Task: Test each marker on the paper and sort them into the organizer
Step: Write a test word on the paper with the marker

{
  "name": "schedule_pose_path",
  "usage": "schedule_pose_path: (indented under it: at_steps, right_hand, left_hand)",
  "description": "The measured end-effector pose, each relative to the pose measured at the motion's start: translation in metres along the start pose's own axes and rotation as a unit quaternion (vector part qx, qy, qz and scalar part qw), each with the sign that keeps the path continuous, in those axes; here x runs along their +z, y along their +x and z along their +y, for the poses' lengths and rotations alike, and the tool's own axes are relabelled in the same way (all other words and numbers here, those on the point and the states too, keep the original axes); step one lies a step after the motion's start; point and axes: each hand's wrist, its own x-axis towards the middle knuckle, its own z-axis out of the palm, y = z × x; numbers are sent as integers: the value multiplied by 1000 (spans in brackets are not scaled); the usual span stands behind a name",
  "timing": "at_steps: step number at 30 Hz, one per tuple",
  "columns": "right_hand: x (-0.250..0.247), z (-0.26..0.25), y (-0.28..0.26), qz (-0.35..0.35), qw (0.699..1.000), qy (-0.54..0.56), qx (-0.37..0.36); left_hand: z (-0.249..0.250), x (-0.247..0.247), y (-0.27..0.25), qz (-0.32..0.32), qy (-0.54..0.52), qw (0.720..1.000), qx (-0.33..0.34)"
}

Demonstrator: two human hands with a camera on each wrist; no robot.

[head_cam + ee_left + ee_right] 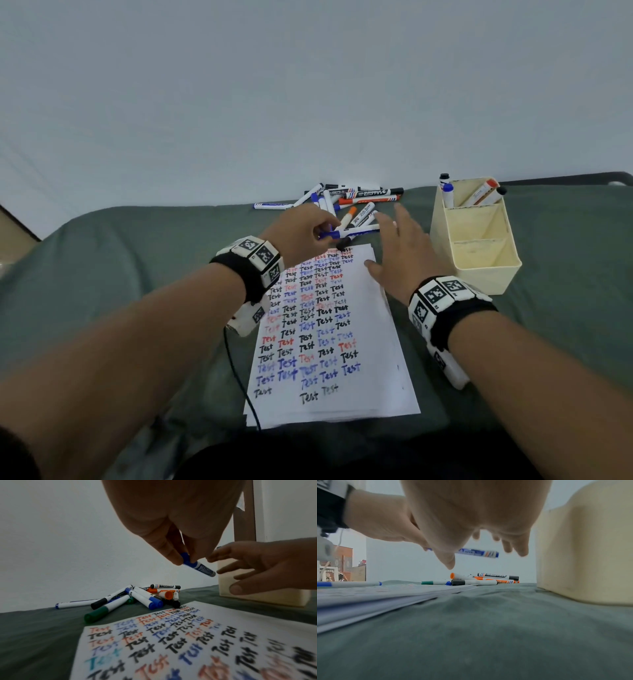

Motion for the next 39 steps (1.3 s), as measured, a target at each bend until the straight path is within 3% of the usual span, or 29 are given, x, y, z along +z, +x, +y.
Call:
schedule_pose_path:
  at_steps: [5, 8, 14, 21, 29, 32, 36, 39]
  right_hand:
    - [-12, -3, -5, 10, 996, -45, -76]
    - [-28, -13, -12, -5, 993, -3, -114]
    - [-56, -37, -27, -41, 987, 1, -153]
    - [-91, -62, -30, -71, 976, -44, -200]
    - [-116, -95, -24, -57, 969, -66, -230]
    - [-123, -101, -17, -57, 974, -48, -214]
    - [-133, -108, -3, -42, 984, 29, -172]
    - [-131, -120, 10, -14, 975, 197, -102]
  left_hand:
    - [3, -26, -35, 17, -14, 999, 35]
    - [4, -36, -49, 17, -6, 999, 46]
    - [13, -44, -66, -45, 74, 995, 40]
    - [14, -60, -81, -35, 95, 995, 17]
    - [-7, -87, -100, -3, 45, 997, -68]
    - [-22, -91, -114, 16, 15, 990, -138]
    - [-44, -93, -129, 17, 6, 975, -222]
    - [-56, -84, -134, -2, 17, 969, -248]
